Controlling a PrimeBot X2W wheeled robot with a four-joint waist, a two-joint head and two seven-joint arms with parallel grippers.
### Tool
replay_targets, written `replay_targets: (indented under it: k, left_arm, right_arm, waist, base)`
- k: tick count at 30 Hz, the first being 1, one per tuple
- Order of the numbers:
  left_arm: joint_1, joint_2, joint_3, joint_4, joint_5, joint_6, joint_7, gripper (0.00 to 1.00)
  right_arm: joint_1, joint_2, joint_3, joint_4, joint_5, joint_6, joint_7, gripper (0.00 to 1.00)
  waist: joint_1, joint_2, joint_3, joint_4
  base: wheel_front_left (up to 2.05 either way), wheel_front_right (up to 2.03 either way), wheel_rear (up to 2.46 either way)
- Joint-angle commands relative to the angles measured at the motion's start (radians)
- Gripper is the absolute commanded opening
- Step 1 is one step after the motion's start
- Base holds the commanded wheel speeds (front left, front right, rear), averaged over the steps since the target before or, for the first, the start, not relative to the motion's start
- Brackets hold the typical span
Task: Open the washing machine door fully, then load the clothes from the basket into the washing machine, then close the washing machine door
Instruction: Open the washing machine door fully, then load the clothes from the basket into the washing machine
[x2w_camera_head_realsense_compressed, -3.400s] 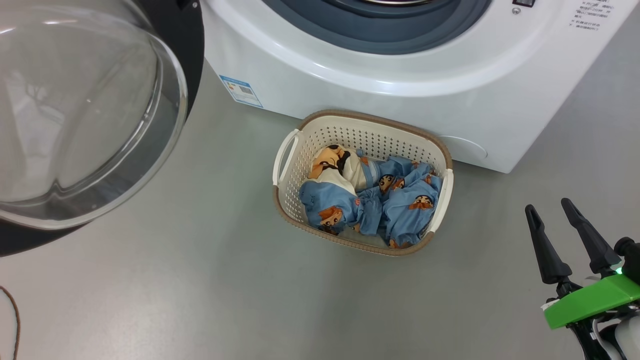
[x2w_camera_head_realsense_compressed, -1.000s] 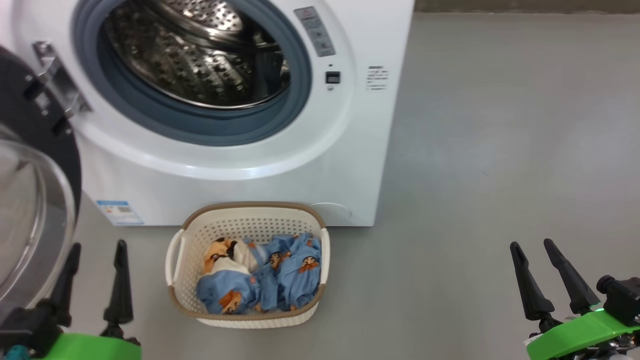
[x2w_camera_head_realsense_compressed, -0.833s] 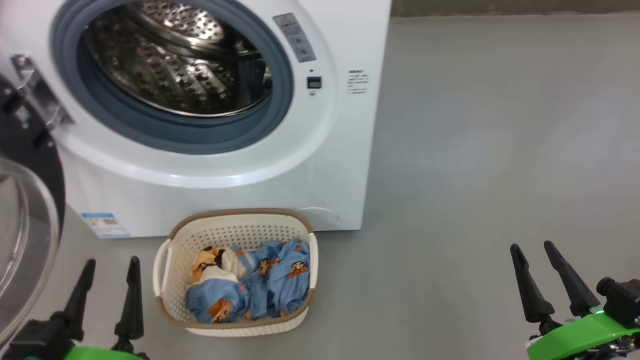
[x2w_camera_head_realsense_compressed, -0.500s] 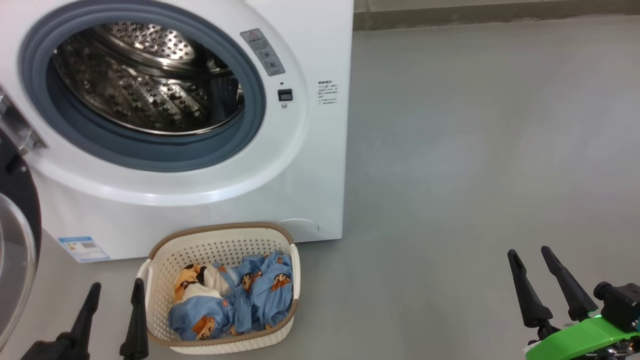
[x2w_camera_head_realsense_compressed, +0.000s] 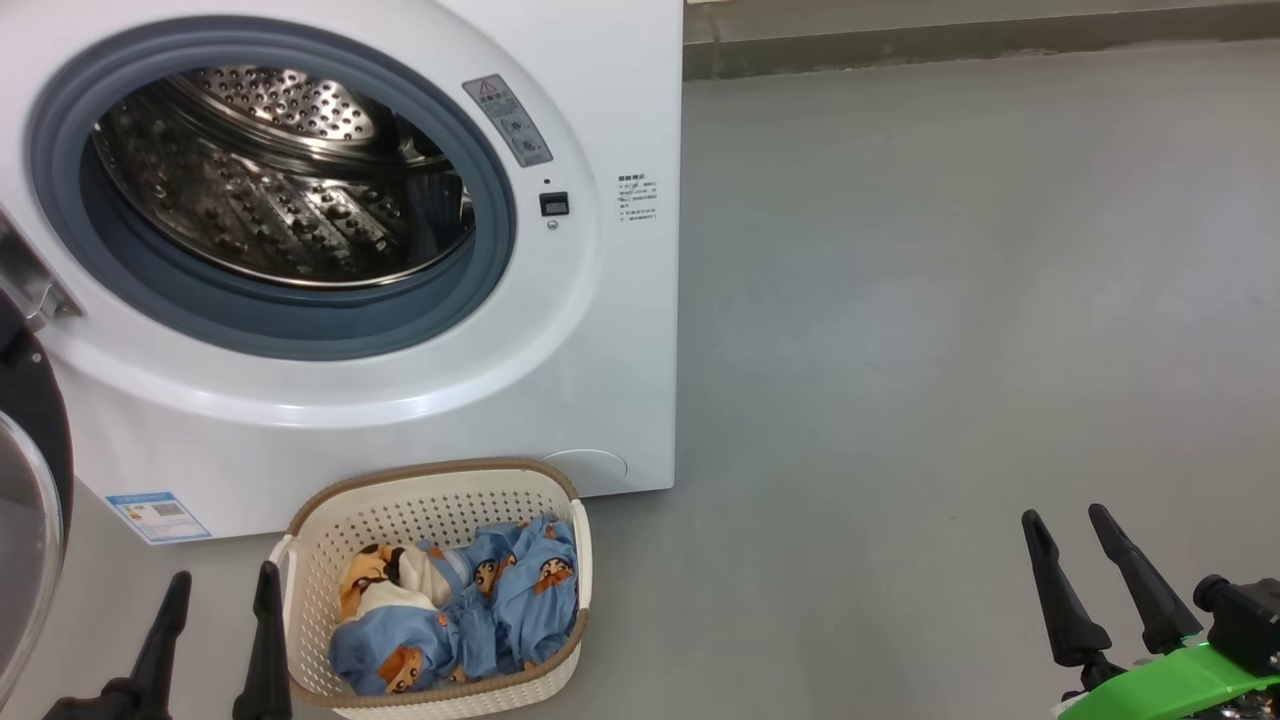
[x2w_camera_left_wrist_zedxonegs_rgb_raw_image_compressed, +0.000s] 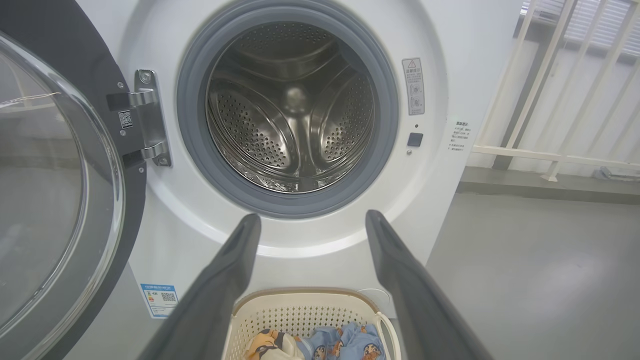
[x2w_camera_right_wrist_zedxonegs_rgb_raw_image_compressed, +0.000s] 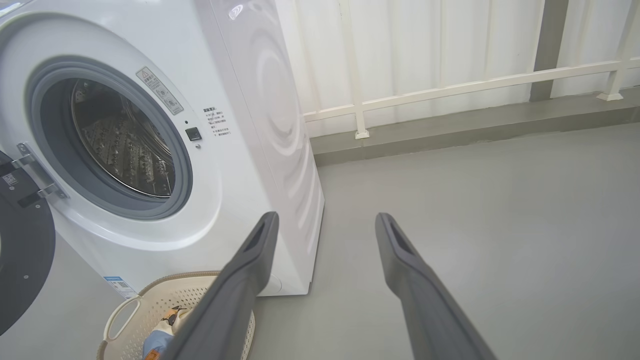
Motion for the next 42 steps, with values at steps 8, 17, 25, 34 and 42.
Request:
replay_targets:
  k: [8, 17, 25, 34, 42]
  left_arm:
    - [-0.006, 0.024, 0.039, -0.042, -0.005, 0.001, -0.006, 1.0]
    - [-0.005, 0.019, 0.05, -0.049, 0.008, 0.001, -0.006, 1.0]
    - [-0.006, 0.016, 0.051, -0.05, 0.014, 0.001, -0.006, 1.0]
    - [-0.015, 0.016, 0.051, -0.045, 0.012, 0.001, -0.006, 1.0]
    - [-0.021, 0.017, 0.06, -0.036, 0.008, 0.001, -0.006, 1.0]
  right_arm:
    - [-0.005, -0.023, 0.01, -0.03, 0.0, 0.008, -0.012, 1.0]
    - [-0.005, -0.022, 0.008, -0.031, -0.001, 0.008, -0.012, 1.0]
    - [-0.006, -0.022, 0.01, -0.032, -0.001, 0.008, -0.012, 1.0]
    - [-0.011, -0.018, 0.012, -0.03, -0.001, 0.008, -0.012, 1.0]
    - [-0.012, -0.016, 0.012, -0.031, -0.001, 0.008, -0.012, 1.0]
  waist:
    - [0.0, -0.0001, 0.004, 0.005]
    - [0.0, -0.0001, 0.007, 0.012]
    - [0.0, -0.0001, 0.013, 0.016]
    - [0.0, -0.0001, 0.019, 0.018]
    - [0.0, -0.0001, 0.02, 0.017]
  base:
    - [0.0, 0.0, 0.0]
    - [0.0, 0.0, 0.0]
    - [0.07, -0.07, 0.0]
    - [0.75, -0.75, 0.0]
    - [0.87, -1.18, 0.31]
